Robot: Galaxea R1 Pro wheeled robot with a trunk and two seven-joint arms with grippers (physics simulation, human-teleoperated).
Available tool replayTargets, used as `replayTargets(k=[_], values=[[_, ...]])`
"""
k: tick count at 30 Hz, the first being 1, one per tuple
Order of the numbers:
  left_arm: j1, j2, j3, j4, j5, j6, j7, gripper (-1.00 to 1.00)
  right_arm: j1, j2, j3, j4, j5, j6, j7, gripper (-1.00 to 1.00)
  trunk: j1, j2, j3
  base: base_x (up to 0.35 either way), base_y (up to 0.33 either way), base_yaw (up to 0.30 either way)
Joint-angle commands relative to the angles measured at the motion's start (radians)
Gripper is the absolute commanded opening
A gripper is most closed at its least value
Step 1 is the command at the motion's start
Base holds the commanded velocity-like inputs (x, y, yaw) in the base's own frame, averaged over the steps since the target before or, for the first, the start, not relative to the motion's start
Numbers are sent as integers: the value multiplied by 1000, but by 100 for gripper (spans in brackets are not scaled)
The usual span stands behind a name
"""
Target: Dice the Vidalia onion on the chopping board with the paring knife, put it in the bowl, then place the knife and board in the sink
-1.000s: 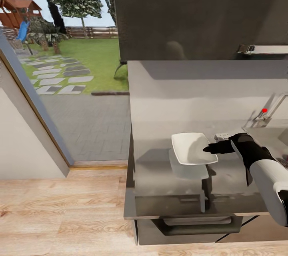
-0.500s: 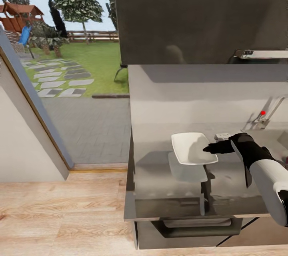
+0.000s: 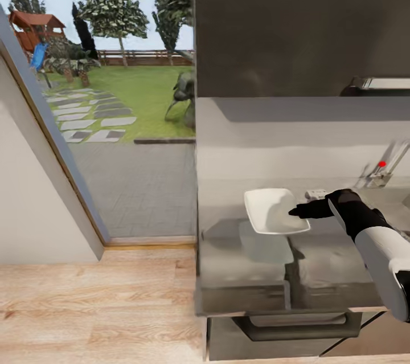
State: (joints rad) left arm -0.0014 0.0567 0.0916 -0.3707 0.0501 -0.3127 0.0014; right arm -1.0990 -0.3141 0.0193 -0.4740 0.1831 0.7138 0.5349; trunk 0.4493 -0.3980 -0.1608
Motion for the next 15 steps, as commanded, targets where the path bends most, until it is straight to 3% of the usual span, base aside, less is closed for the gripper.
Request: replayTargets(k=[1,15], values=[[0,0,-1,-1,5,-2,0,100,-1,0,2,-1,9,3,8,-100,1,-2,0,0,260,0],[0,0,-1,-1,5,-2,0,100,-1,0,2,-1,10,3,7,-100,1,-2,17,0,232,0]])
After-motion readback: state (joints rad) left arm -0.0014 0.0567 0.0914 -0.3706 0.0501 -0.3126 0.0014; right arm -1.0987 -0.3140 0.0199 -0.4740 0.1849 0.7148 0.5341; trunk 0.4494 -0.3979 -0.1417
